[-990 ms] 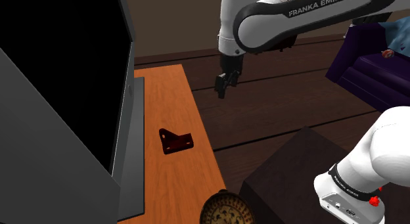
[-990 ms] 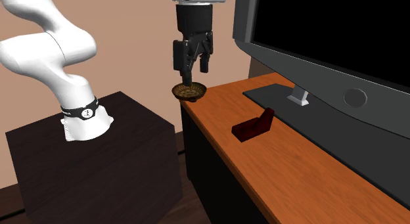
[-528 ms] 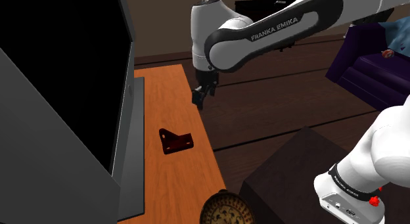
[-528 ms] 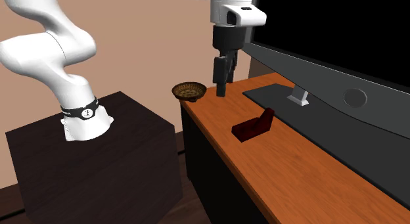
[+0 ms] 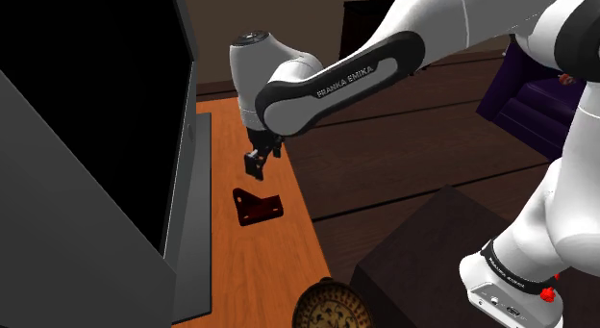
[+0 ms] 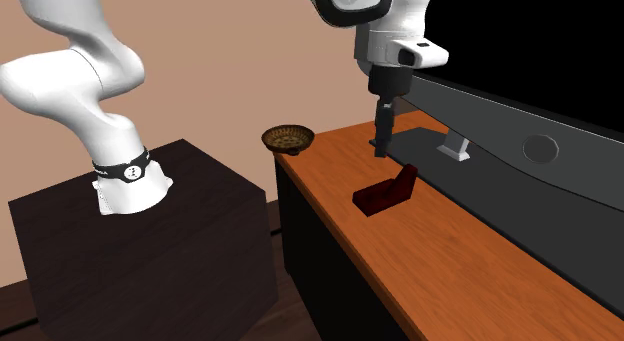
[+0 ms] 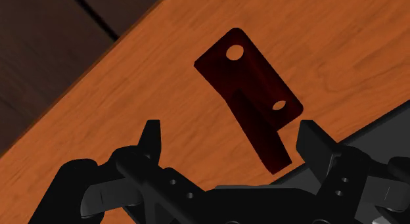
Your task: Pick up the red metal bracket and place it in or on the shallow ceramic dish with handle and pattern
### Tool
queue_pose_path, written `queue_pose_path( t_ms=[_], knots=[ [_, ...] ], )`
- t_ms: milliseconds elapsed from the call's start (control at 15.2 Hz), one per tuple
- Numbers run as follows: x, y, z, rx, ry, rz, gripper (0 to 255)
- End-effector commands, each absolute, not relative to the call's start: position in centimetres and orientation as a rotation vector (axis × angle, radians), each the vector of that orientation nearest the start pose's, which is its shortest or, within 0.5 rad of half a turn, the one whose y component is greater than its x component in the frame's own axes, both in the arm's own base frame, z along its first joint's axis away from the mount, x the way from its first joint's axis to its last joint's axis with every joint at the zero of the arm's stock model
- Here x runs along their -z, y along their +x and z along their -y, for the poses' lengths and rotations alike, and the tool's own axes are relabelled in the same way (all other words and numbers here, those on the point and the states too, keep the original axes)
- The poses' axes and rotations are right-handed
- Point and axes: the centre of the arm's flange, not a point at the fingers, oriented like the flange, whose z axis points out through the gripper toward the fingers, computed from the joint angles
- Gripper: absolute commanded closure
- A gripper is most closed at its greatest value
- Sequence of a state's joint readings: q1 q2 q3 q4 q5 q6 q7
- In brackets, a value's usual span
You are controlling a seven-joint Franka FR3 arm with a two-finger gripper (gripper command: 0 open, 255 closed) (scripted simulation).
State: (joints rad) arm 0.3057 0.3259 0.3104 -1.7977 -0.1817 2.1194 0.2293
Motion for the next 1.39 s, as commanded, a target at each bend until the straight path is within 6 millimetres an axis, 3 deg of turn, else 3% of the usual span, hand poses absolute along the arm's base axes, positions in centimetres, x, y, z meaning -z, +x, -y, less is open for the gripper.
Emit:
queue_pose_path(
  t_ms=[0,396,924,1320],
  knots=[
    [-36.4,54.3,-37.3,0.068,-3.1,0.772,0],
    [-33.1,56.4,-43.8,0.09,-3.087,0.882,0],
    [-29.1,56.7,-43.6,0.09,-3.087,0.882,0],
    [-29.1,56.7,-43.6,0.09,-3.087,0.882,0]
  ],
)
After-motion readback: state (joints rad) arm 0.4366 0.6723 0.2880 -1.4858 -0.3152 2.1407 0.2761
